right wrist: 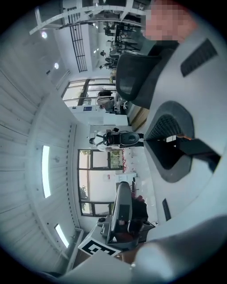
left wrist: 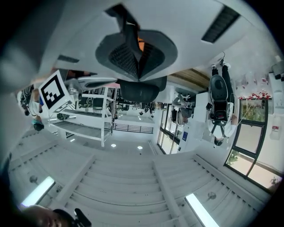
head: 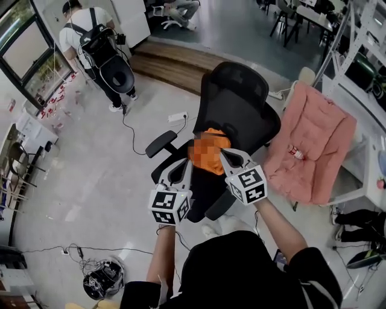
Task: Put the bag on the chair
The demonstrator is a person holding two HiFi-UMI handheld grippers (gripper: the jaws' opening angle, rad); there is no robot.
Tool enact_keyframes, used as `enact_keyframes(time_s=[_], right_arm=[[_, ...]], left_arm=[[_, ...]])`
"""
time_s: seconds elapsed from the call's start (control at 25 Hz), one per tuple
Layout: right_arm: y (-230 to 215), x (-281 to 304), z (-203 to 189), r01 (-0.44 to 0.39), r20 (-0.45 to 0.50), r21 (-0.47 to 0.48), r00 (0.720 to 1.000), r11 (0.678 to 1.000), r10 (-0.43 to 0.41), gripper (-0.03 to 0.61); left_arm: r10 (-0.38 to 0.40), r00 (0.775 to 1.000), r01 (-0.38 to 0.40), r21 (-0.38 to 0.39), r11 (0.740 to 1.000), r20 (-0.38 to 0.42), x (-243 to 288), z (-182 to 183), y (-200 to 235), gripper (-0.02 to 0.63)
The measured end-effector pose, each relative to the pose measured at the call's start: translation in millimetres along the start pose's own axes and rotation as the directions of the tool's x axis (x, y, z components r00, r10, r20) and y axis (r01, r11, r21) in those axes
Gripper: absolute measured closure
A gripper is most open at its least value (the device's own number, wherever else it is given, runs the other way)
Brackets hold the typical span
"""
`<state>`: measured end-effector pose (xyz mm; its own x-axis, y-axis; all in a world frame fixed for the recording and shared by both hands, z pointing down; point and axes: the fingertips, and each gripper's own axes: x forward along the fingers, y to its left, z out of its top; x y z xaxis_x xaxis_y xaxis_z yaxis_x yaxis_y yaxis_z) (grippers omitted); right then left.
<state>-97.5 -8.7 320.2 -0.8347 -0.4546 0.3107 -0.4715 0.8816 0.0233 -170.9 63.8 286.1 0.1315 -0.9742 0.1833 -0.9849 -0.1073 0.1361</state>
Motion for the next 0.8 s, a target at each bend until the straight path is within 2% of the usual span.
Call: enact_keyframes(time_s=[0.36,0.48,0.8], right_arm=[[9.2,-26.1,36.2,-0.033,0.113,-0.035,0.993,0.999,0.037,0.577],[5.4,-41.9,41.8,-0.063,0.146,0.002,0.987,0.998,0.062,0.577],[-1.5,-103.9,46.2,-0.103,0.168,0.015,0.981,0.995,0.100,0.577]], left_arm=[[0.010,0.998,-0.012,0.038,0.999,0.064,-11.7,26.3,-28.7,0.599],[0.029,0.997,-0.033,0.046,0.998,0.069,-13.1,26.1,-43.3,0.600],[0.062,0.993,-0.065,0.020,0.998,0.098,-27.9,31.8,-105.1,0.601]])
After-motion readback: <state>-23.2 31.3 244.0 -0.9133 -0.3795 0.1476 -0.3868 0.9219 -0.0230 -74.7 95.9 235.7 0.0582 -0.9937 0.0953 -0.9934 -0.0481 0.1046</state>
